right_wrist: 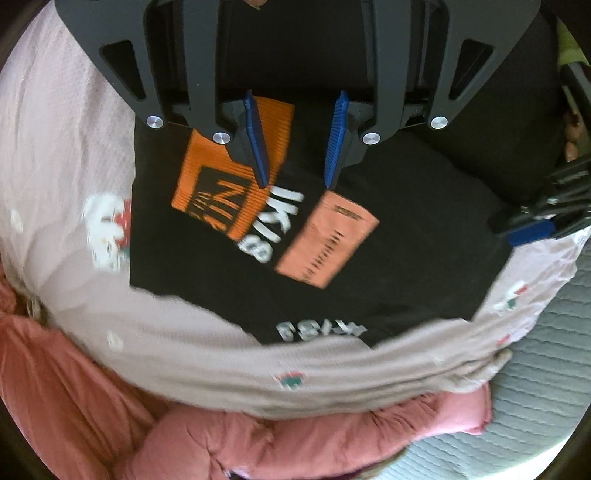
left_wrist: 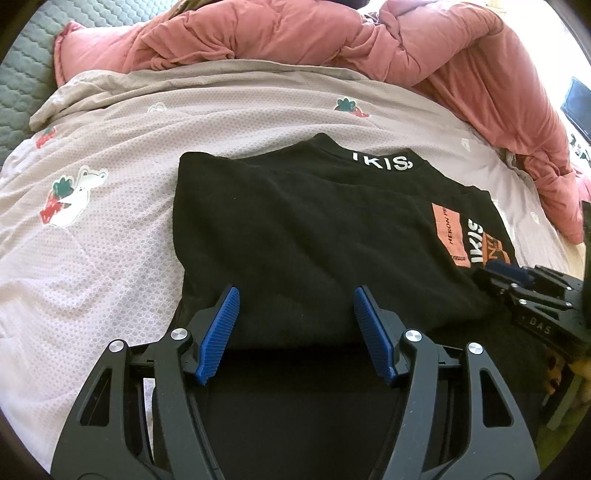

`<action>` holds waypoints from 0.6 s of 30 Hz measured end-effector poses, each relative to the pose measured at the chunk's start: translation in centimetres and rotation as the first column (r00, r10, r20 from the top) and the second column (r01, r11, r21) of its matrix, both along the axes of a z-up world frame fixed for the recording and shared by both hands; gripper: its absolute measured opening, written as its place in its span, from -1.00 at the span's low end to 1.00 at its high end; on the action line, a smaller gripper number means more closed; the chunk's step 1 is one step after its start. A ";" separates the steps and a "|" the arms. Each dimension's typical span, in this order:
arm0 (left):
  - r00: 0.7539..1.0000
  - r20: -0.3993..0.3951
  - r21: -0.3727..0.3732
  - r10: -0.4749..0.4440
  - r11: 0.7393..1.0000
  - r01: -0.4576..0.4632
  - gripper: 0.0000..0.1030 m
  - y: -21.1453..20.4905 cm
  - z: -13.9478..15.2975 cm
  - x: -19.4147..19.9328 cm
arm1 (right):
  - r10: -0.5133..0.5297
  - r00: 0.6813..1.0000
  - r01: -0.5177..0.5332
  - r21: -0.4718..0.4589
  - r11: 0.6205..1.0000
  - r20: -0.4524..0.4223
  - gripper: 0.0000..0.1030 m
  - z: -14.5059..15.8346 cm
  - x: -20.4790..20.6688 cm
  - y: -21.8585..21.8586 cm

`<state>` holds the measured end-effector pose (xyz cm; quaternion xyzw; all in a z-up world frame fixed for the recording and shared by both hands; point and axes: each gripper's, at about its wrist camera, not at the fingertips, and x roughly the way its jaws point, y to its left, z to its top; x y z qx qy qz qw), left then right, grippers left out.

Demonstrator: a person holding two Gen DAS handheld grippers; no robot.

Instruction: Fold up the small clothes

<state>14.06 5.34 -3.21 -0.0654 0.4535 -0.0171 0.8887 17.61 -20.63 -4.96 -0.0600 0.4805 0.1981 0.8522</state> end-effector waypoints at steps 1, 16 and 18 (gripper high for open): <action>1.000 0.001 0.002 0.000 1.000 0.000 0.10 0.0 0.0 0.0 | 0.000 1.000 0.000 0.000 1.000 0.000 -0.40 0.0 0.0 0.0; 1.000 0.016 0.012 0.011 1.000 -0.011 0.10 -0.1 0.9 -1.1 | 0.026 0.998 -0.029 0.055 0.998 0.050 -0.08 2.4 -1.9 -0.4; 1.000 0.020 0.017 0.012 1.000 -0.013 0.10 -0.1 1.0 -1.4 | 0.024 0.998 -0.028 0.060 0.998 0.053 0.06 2.6 -2.0 -0.5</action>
